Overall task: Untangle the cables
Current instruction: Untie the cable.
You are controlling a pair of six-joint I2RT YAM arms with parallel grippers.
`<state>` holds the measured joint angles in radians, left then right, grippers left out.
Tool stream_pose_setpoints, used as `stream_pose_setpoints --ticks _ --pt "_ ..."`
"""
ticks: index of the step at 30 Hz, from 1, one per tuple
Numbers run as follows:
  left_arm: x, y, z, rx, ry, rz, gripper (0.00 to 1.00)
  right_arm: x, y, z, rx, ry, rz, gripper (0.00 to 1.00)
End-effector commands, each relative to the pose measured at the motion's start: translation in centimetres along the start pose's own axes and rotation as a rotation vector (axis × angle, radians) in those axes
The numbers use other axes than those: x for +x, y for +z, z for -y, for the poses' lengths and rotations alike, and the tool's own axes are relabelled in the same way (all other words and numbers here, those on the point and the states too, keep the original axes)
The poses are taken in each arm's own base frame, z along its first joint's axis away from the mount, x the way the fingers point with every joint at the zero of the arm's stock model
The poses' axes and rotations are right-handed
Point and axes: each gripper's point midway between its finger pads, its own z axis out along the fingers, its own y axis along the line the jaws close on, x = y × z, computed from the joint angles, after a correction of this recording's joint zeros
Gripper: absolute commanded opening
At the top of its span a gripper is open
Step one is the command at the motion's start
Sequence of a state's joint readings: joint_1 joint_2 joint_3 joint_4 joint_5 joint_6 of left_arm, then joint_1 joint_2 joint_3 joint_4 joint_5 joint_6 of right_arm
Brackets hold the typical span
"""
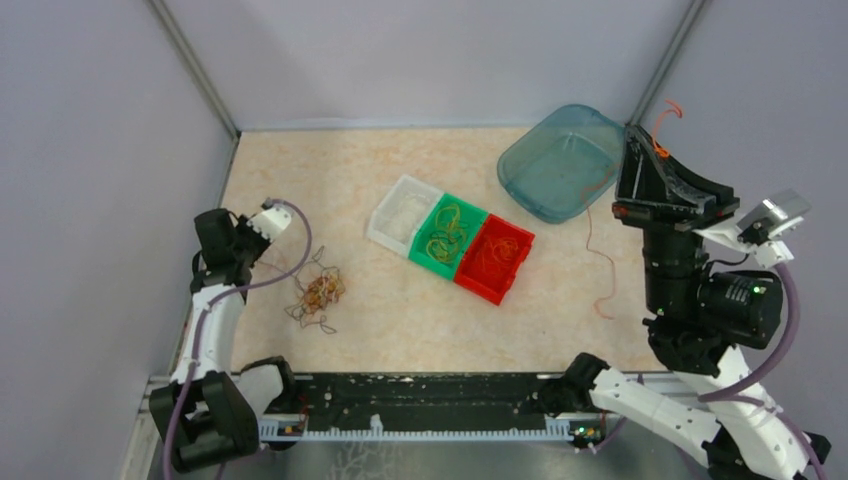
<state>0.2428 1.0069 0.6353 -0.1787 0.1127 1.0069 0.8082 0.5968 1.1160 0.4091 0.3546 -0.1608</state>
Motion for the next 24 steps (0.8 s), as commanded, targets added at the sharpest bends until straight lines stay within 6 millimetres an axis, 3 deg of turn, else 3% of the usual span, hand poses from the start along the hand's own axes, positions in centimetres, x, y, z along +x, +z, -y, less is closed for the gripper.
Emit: stream_pose_setpoints --ticks 1,7,11,20,24 --pt "-3.3 -0.9 0.2 0.085 -0.092 0.116 0.0 2.8 0.6 -0.5 -0.006 -0.027 -0.088 0.0" --pt "-8.8 -4.9 3.1 0.374 -0.204 0.295 0.0 6.2 0.7 -0.5 0.017 -0.065 -0.169 0.0" --pt "-11.2 -6.7 2.9 0.416 -0.247 0.38 0.0 6.6 1.3 -0.9 0.006 -0.076 -0.167 0.0" --pt "-12.6 -8.3 2.5 0.439 -0.269 0.416 0.0 8.2 2.9 -1.8 -0.008 -0.1 -0.175 0.0" --pt "-12.4 -8.3 2.7 0.442 -0.272 0.41 0.0 7.0 4.0 -2.4 -0.019 -0.082 -0.137 0.0"
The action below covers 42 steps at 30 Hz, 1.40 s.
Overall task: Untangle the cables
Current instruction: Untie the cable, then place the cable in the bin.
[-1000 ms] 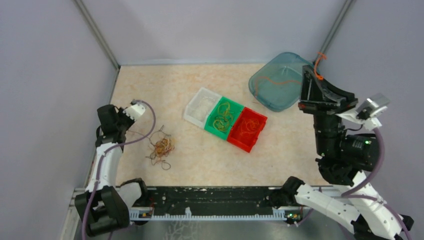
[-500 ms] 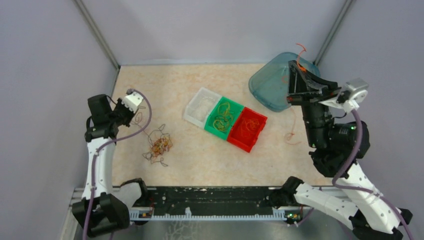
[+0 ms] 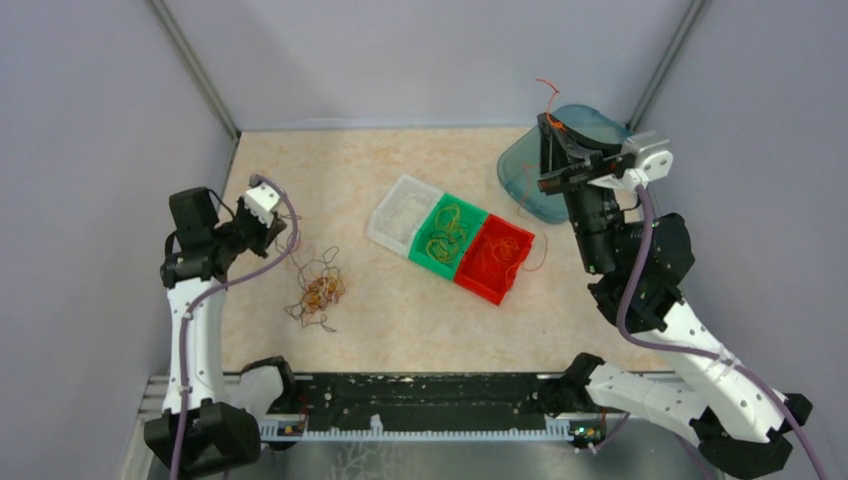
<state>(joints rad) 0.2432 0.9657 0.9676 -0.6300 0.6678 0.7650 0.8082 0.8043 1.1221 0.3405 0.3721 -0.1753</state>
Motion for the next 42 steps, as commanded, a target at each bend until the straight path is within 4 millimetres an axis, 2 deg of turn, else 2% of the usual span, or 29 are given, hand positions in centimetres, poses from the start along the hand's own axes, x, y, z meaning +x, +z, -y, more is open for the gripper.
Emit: stream_pose_setpoints --ticks 1,4,11,19,26,35,39,40,42 --pt "-1.0 -0.4 0.7 0.029 -0.006 0.034 0.0 -4.8 1.1 0.4 0.012 0.032 0.126 0.0" --pt "-0.8 -0.3 0.9 0.038 -0.012 0.035 0.0 -7.2 1.4 0.4 0.007 0.053 0.185 0.0" --pt "-0.9 -0.3 1.1 0.043 -0.016 0.04 0.0 -10.2 1.4 0.1 -0.023 0.075 0.283 0.0" --pt "-1.1 -0.5 1.2 0.047 -0.017 0.045 0.0 -11.0 2.3 -0.1 -0.018 0.063 0.304 0.0" --pt "-1.1 -0.4 1.3 0.053 -0.028 0.046 0.0 -14.3 3.6 -0.7 -0.038 0.057 0.39 0.0" --pt "-1.4 -0.5 1.1 0.049 -0.02 0.05 0.0 -14.7 4.4 -0.6 -0.012 -0.013 0.425 0.0" --pt "-1.8 -0.6 0.9 0.046 -0.015 0.052 0.0 -17.7 5.8 -1.0 -0.026 -0.041 0.459 0.0" --pt "-1.9 -0.7 0.8 0.041 -0.014 0.052 0.0 -17.6 6.1 -1.3 -0.039 -0.045 0.449 0.0" --pt "-1.8 -0.7 0.9 0.043 -0.014 0.053 0.0 -16.0 6.4 -1.8 -0.054 -0.049 0.413 0.0"
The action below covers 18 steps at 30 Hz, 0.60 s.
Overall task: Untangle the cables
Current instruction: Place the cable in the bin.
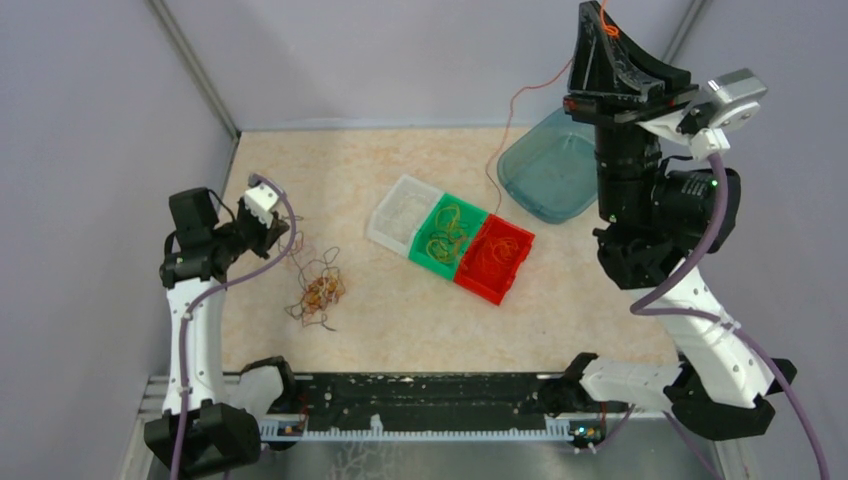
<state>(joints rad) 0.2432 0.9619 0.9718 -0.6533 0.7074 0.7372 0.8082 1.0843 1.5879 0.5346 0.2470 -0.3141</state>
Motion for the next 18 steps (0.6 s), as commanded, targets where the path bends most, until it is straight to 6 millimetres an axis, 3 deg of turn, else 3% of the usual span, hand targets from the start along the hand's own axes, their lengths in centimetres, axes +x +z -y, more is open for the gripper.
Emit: stream_pose_setpoints --ticks 1,8,18 --pt "-1.4 -0.5 0.1 0.01 0.022 0.035 0.0 -0.6 -0.1 -0.2 -0.029 -0.024 0.011 0.0" --pt "-0.9 -0.5 0.3 0.014 0.027 0.02 0.0 6.5 -3.9 -0.6 -0.013 -0.024 -0.132 0.0" --pt "-0.7 -0.5 0.4 0.017 0.025 0.018 0.0 12.9 -8.1 -0.1 0.017 -0.059 -0.268 0.0"
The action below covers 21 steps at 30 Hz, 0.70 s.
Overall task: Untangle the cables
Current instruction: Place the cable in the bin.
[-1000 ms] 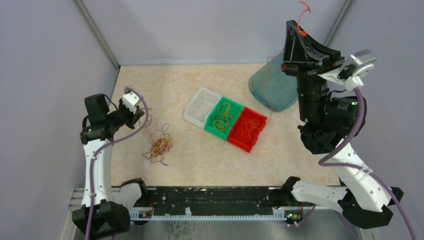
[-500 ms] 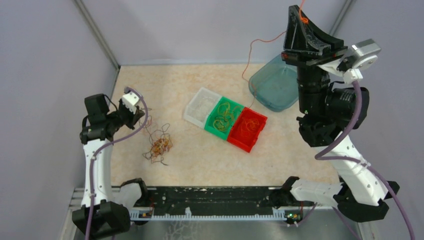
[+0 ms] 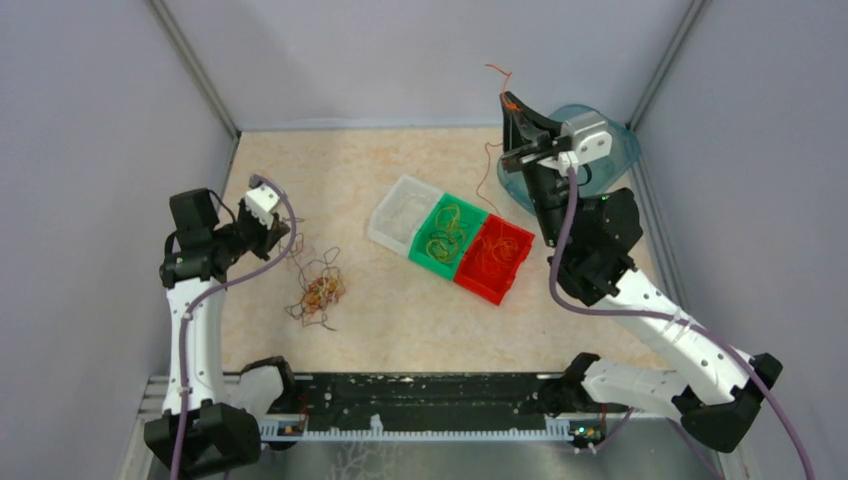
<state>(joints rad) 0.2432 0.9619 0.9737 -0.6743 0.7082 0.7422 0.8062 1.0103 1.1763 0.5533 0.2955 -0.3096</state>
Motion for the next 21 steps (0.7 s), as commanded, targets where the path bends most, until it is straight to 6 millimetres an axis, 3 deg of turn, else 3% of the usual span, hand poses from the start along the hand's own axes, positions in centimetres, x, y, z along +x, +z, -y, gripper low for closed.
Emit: stream_pose_setpoints --ticks 1,13,21 --pt "-1.0 -0.4 0.1 0.007 0.031 0.027 0.0 -0.3 -0.9 1.6 0.064 0.034 0.027 0.0" --pt "-1.0 -0.5 0.1 0.006 0.035 0.027 0.0 4.7 -3.6 2.6 0.102 0.025 -0.08 0.0" --pt "-1.0 -0.5 0.2 0.007 0.038 0.025 0.0 10.7 -6.7 2.9 0.116 0.048 -0.221 0.0"
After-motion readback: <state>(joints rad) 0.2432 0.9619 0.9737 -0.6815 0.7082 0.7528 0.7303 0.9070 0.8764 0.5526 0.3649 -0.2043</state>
